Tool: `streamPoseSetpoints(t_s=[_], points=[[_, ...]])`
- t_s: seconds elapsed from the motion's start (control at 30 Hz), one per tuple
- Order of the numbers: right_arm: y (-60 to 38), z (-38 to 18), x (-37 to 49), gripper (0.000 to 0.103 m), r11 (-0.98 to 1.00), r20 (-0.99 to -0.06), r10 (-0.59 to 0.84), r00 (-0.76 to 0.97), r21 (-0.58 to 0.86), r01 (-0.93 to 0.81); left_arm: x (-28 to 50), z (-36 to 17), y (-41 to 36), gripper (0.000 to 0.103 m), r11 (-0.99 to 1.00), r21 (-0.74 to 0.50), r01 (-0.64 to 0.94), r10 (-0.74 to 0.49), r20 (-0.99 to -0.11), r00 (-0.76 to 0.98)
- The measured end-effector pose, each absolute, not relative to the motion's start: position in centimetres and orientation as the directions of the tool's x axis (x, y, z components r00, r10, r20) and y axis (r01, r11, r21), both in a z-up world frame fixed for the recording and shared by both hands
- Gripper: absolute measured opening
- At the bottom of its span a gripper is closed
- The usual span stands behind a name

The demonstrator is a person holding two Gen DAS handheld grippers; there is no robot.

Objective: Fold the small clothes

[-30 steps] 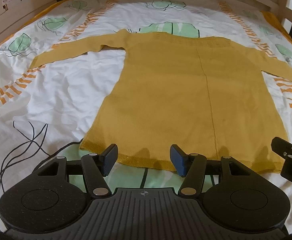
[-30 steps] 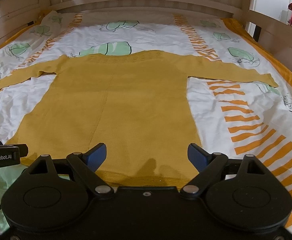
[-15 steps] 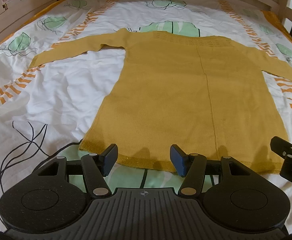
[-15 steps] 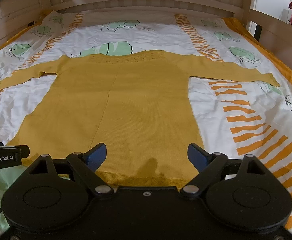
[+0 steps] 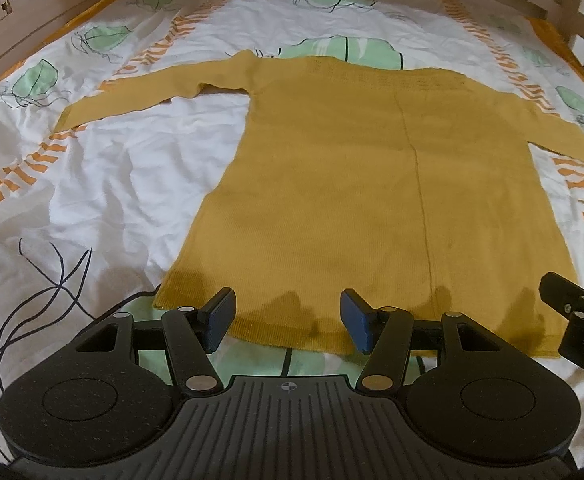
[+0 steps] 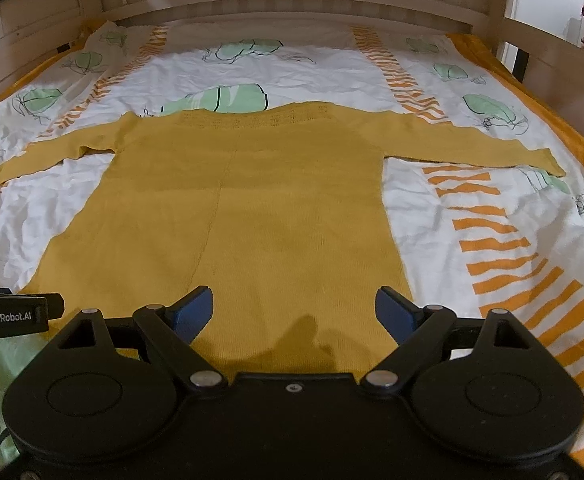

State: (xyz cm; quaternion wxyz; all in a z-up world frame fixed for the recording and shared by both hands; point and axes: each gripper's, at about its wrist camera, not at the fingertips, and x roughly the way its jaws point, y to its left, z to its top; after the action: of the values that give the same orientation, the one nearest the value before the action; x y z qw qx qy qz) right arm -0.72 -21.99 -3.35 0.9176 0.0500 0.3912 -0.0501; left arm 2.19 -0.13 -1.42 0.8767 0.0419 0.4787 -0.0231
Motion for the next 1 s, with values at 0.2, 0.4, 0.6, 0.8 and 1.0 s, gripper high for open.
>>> streamPoseSetpoints(t_s=[0.2, 0.4, 0.6, 0.8, 1.0], points=[[-22.3, -2.8, 0.6, 0.089, 0.992, -0.716, -0.047, 0.696, 0.05, 0.118, 3.8, -0.9, -0.5, 0.056, 0.996, 0.033, 0.087, -0.018, -0.847, 0.531], [-22.8, -2.7, 2.5, 0.089, 0.995, -0.713, -0.034, 0.7, 0.044, 0.093, 6.2, -0.4, -1.2, 0.056, 0.994, 0.026, 0.104, -0.034, -0.844, 0.536], [-23.6, -2.8, 4.5, 0.089, 0.998, -0.708, -0.027, 0.706, 0.026, 0.064, 9.6, -0.1, -1.8, 0.056, 0.992, 0.024, 0.12, -0.046, -0.839, 0.543], [-26.5, -3.1, 7.5, 0.088, 0.989, -0.727, 0.03, 0.685, 0.123, 0.088, 13.7, -0.1, -2.2, 0.056, 0.99, 0.021, 0.136, -0.059, -0.825, 0.562], [-30.4, -4.1, 11.3, 0.088, 0.977, -0.765, 0.022, 0.643, 0.154, 0.149, 18.7, -1.0, -3.0, 0.056, 0.987, 0.021, 0.158, -0.074, -0.817, 0.572]])
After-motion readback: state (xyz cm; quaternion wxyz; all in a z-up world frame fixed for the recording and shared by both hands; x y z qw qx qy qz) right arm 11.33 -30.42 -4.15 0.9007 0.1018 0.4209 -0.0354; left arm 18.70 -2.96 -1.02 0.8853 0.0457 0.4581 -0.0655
